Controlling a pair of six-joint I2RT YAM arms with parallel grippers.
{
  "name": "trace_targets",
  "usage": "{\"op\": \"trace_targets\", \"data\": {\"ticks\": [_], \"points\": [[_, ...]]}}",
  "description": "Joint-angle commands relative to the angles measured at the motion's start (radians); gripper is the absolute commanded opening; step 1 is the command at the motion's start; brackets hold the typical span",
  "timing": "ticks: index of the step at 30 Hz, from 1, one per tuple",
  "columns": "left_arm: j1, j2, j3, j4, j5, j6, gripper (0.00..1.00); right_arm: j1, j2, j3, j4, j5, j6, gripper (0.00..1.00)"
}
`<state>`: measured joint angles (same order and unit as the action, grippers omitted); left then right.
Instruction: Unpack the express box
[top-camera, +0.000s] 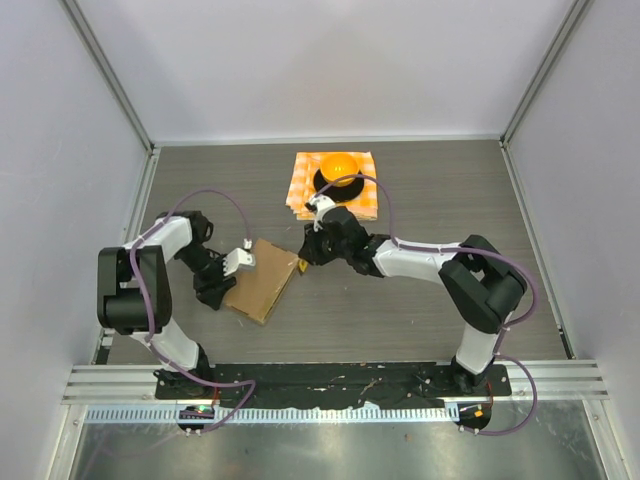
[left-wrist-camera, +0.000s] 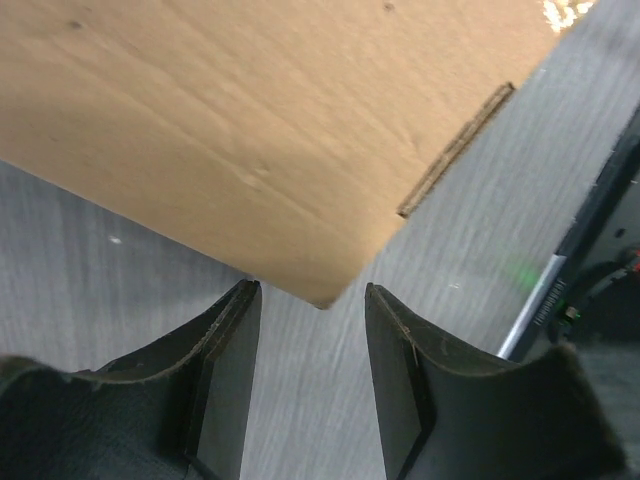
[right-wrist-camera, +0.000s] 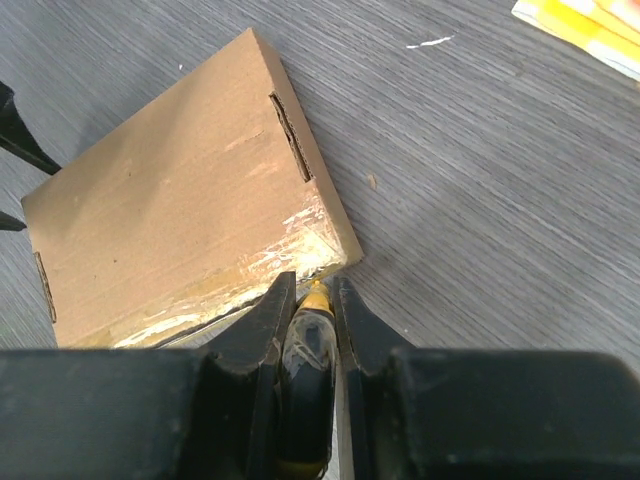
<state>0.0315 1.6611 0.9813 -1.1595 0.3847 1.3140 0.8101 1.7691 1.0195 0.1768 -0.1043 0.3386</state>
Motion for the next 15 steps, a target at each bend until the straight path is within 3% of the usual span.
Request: {"op": "trace_targets", "data": {"ticks": [1,11,15], "points": [[-0.021,-0.009,-0.019,0.093,0.017,-0.016,0.50,0.000,0.021,0.069,0.069,-0.017,0.011,0.01],[-0.218,-0.104,-0.110,0.056,0.135,-0.114,0.50,-0.002,0.079,0.155,0.070,-0.017,0.007,0.01],[-0.289,-0.064,-0.104,0.070,0.158,-0.174,0.50,-0.002,0.093,0.191,0.055,-0.020,0.000,0.01]]}}
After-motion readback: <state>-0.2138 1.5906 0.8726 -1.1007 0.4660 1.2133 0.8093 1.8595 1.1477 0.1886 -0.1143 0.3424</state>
